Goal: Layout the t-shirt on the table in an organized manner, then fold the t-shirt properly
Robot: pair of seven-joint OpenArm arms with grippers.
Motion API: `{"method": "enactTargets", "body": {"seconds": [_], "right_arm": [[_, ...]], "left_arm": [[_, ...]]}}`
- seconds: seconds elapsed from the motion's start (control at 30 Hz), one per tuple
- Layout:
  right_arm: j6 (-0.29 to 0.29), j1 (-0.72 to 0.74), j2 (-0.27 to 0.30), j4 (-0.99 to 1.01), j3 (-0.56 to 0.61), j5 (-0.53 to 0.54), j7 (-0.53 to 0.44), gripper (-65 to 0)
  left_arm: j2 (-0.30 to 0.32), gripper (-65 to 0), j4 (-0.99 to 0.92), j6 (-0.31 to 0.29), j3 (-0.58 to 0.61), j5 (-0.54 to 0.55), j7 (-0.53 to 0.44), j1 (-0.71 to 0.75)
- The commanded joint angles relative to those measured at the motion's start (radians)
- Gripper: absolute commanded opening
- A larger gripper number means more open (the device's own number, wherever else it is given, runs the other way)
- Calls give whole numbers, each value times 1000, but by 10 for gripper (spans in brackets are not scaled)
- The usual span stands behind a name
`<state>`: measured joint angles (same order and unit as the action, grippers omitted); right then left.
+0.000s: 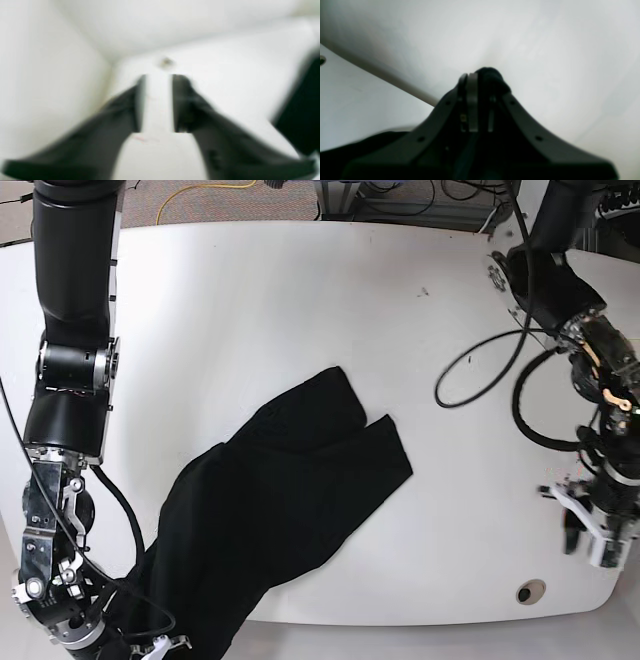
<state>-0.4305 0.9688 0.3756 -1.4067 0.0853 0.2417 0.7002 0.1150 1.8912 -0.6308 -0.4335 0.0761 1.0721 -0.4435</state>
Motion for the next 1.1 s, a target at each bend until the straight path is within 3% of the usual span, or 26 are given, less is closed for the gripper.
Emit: {"method": "enactTargets", "body": {"seconds": [0.0,0.1,0.17,0.33,0.7,1.07], "right_arm": [[8,45,6,-26,-6,11,-40,-650],[8,39,6,-39,-6,8,-40,-650],[8,26,6,-44,-6,12,-40,-650],[8,14,-3,-81,-5,9,-40,-650],[8,-15,-23,-98,-5,6,-38,-650],[8,-40,-23,-98,-5,6,-38,-650]], "left_arm": [[-36,-332,-11,-2,22,11,-14,28],[-88,-214,-65,1,49,4,-19,70],[-119,-185,-107,1,63,3,-43,91],[-177,-203,-229,36,114,3,-158,147],[-239,-199,-571,133,249,8,-378,154],[-240,-199,-910,268,289,4,-616,67]]}}
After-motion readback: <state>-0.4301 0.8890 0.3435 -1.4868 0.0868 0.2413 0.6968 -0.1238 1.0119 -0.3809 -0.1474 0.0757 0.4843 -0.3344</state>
